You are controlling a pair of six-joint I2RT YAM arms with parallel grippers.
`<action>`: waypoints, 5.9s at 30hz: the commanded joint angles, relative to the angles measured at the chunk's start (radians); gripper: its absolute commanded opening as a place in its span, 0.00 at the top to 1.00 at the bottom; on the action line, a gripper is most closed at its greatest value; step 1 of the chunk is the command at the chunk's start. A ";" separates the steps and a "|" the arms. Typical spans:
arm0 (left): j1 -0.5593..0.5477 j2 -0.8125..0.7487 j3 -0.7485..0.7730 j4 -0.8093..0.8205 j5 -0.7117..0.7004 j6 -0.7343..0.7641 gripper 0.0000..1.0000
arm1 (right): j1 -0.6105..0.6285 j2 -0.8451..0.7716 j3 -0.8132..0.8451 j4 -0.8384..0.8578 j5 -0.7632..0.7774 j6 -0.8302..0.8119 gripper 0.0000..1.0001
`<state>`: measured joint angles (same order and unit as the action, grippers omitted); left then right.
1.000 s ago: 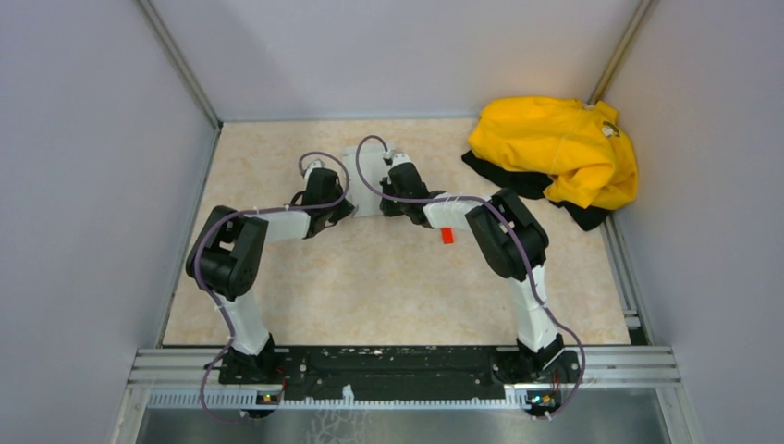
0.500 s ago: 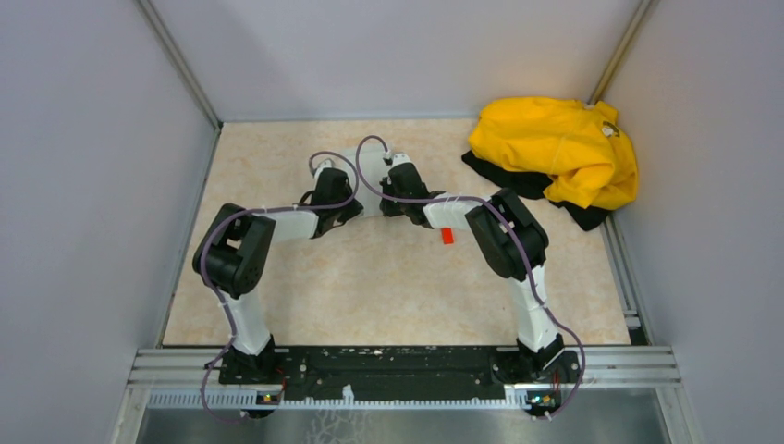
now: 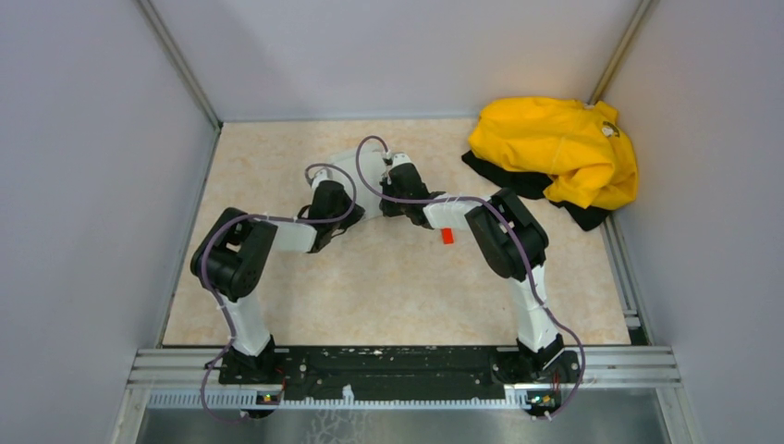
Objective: Fold the paper box
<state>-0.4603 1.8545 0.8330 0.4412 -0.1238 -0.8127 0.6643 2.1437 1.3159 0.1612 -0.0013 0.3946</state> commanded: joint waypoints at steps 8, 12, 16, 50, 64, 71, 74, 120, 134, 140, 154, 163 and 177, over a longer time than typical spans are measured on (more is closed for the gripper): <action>-0.063 0.024 -0.149 -0.023 0.041 -0.015 1.00 | 0.002 0.173 -0.113 -0.397 0.006 -0.020 1.00; -0.087 0.030 -0.156 -0.014 0.019 -0.023 1.00 | 0.004 0.176 -0.112 -0.396 -0.019 -0.017 1.00; -0.092 0.030 -0.160 -0.004 0.012 -0.024 1.00 | 0.003 0.179 -0.112 -0.391 -0.026 -0.014 1.00; -0.100 0.066 -0.122 -0.087 -0.039 0.010 1.00 | -0.003 -0.005 -0.171 -0.353 -0.108 -0.015 1.00; 0.034 -0.265 0.068 -0.405 0.181 0.173 0.66 | -0.040 -0.473 -0.065 -0.585 -0.224 -0.064 0.81; 0.110 -0.325 0.083 -0.436 0.206 0.190 0.61 | -0.065 -0.496 0.016 -0.655 -0.232 -0.134 0.61; 0.121 -0.345 0.063 -0.437 0.210 0.197 0.57 | -0.085 -0.487 0.025 -0.660 -0.230 -0.208 0.51; -0.128 -0.371 -0.203 -0.293 0.270 -0.033 0.40 | -0.321 0.057 0.377 -0.393 -0.345 -0.368 0.36; -0.108 -0.223 -0.039 -0.324 0.084 0.000 0.40 | -0.334 -0.010 0.201 -0.309 -0.432 -0.310 0.45; -0.048 -0.186 0.025 -0.341 0.081 0.029 0.40 | -0.330 -0.110 0.009 -0.249 -0.442 -0.280 0.50; 0.138 -0.086 0.291 -0.430 0.115 0.147 0.39 | -0.156 -0.291 -0.138 -0.280 -0.489 -0.222 0.52; 0.222 -0.052 0.394 -0.488 0.177 0.227 0.39 | -0.099 -0.355 -0.094 -0.320 -0.601 -0.194 0.46; 0.269 -0.154 0.187 -0.486 0.208 0.176 0.42 | -0.273 -0.222 0.116 -0.398 -0.448 -0.183 0.45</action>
<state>-0.1947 1.7542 1.0603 -0.0536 0.0788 -0.6205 0.4129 1.8526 1.3365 -0.2050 -0.5140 0.2314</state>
